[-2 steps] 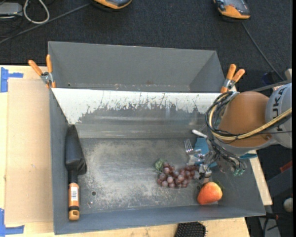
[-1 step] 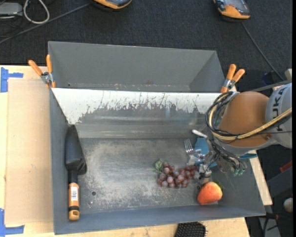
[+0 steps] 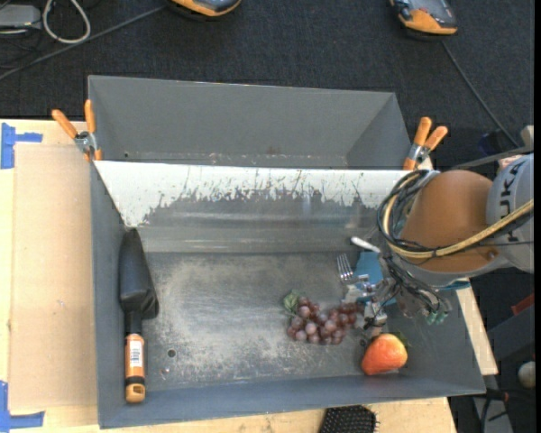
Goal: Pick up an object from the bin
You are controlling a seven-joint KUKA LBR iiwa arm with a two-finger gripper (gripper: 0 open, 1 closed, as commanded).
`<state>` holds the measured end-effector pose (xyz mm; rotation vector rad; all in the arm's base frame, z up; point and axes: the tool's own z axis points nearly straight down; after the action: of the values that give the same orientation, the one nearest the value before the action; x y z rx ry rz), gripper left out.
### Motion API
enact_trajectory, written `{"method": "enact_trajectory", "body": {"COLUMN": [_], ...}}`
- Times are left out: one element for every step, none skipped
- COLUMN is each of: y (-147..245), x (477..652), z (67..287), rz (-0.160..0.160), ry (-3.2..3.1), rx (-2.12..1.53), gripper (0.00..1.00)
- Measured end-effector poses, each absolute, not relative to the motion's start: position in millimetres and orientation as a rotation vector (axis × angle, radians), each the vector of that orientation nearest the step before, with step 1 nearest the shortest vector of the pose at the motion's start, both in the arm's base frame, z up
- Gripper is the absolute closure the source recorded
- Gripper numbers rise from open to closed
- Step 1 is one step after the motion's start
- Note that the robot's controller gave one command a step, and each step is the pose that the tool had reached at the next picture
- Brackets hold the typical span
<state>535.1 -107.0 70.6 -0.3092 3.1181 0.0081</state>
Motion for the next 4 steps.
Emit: {"method": "enact_trajectory", "body": {"y": [-108.1,-97.8,-98.7,-98.8], "x": [533.9,532.1,534.5,534.5], "z": [70.5,70.5,70.2,70.2], "rz": [0.011,0.009,0.012,0.012], "ry": [3.123,3.125,3.130,3.130], "rx": [-0.253,-0.201,-0.190,-0.189], "gripper": [1.00,1.00,1.00,1.00]}}
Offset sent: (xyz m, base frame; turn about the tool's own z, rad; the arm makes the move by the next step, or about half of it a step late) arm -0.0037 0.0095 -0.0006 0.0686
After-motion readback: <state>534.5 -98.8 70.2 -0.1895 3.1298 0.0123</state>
